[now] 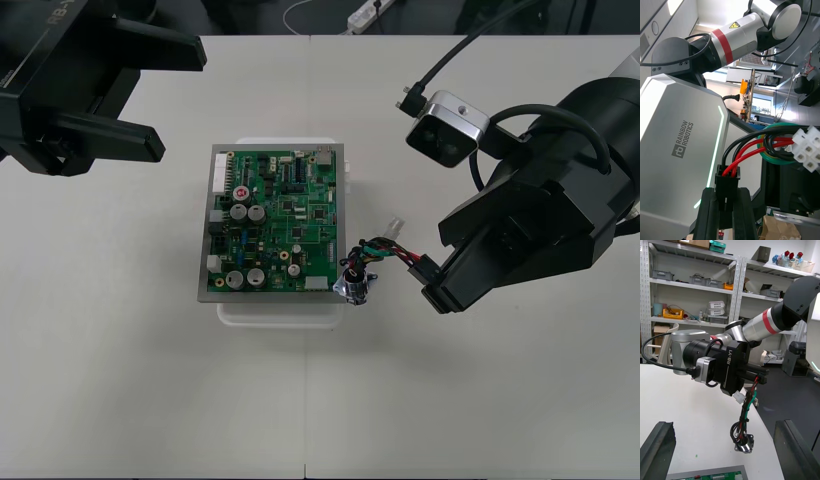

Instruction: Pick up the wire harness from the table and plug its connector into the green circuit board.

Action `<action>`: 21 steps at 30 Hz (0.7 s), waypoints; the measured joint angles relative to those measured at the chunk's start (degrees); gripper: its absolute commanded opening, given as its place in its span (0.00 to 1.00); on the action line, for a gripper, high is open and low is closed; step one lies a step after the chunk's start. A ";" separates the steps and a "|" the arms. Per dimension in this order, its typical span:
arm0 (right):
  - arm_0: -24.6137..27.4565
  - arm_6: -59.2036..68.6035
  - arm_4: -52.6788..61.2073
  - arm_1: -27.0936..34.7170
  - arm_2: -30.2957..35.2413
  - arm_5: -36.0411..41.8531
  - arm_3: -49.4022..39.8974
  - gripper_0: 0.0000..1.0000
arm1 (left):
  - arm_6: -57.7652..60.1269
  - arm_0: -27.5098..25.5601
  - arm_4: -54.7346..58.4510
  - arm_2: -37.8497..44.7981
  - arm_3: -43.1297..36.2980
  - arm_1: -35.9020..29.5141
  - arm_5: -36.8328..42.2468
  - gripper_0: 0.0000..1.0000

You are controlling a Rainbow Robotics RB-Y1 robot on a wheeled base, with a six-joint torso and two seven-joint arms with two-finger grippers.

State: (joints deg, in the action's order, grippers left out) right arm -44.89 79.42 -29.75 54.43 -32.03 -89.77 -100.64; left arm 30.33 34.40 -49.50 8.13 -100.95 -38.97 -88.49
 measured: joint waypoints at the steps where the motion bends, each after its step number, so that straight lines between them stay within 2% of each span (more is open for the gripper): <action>1: 0.00 0.00 0.00 0.00 0.00 0.00 0.00 0.00 | 0.00 0.00 0.00 0.00 -0.01 0.00 0.00 0.76; 21: 0.00 0.68 0.00 0.00 -0.01 0.00 0.27 0.00 | 0.00 0.00 0.03 -0.49 -0.38 0.00 0.00 0.76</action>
State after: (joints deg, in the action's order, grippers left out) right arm -44.89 80.10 -29.75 54.43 -32.04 -89.77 -100.37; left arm 30.33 34.40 -49.47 7.64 -101.33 -38.97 -88.49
